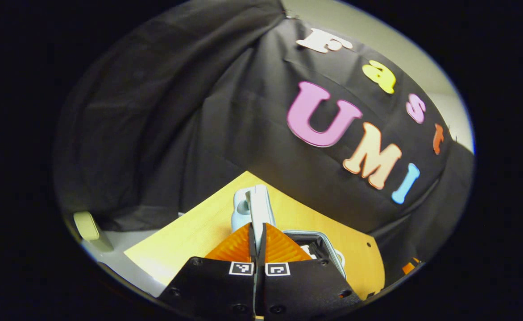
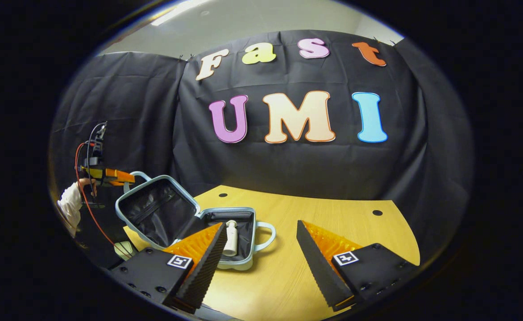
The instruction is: First open the suitcase, pack the skin care products into it, and then close the suitcase.
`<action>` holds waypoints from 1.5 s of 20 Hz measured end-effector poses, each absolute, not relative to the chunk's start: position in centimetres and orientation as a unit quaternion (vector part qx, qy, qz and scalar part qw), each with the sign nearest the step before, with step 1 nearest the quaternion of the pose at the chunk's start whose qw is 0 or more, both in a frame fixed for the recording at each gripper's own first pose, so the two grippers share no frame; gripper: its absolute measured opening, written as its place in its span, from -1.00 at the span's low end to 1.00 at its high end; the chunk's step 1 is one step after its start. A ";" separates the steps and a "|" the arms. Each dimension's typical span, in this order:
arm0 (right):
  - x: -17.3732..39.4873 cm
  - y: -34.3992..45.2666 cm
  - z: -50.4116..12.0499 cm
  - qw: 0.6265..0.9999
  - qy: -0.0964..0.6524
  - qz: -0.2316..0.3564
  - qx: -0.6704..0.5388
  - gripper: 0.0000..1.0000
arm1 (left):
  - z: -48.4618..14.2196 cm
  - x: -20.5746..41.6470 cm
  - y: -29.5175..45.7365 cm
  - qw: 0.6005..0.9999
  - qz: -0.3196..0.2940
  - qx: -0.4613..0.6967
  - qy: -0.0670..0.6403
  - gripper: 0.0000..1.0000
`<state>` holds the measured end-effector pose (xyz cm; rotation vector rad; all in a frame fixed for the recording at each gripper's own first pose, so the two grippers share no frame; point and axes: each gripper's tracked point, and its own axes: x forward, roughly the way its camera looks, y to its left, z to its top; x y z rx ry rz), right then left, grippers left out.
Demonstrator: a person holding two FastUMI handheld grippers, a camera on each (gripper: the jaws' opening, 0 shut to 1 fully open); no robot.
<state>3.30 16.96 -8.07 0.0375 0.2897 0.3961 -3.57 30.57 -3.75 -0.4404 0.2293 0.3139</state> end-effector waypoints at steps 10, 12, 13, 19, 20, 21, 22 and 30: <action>2.7 12.1 -7.1 0.980 0.121 0.154 0.020 0.97 | 0.7 8.7 12.8 0.971 0.031 -0.193 0.137 -1.00; 2.7 11.5 -7.3 0.981 0.122 0.149 0.018 0.97 | -0.4 11.3 10.0 0.969 0.015 -0.200 0.144 -1.00; 2.7 11.2 -7.4 0.981 0.123 0.146 0.019 0.97 | -1.1 12.6 8.6 0.967 0.005 -0.206 0.148 -1.00; 2.9 9.8 -8.6 0.983 0.137 0.117 0.026 0.97 | -8.7 18.2 1.0 0.958 -0.014 -0.203 0.204 -1.00; 2.9 9.5 -9.0 0.983 0.140 0.112 0.029 0.97 | -10.7 18.7 0.1 0.956 -0.014 -0.195 0.220 -1.00; 3.0 9.3 -9.2 0.983 0.143 0.107 0.031 0.97 | -12.5 19.2 -0.9 0.952 -0.013 -0.192 0.237 -1.00; 3.2 9.1 -9.5 0.984 0.145 0.102 0.033 0.97 | -14.0 19.9 -1.8 0.950 -0.009 -0.184 0.252 -1.00; 3.5 6.7 -11.7 0.982 0.160 0.081 0.054 0.97 | -21.7 21.3 -3.7 0.953 0.043 -0.022 0.300 -1.00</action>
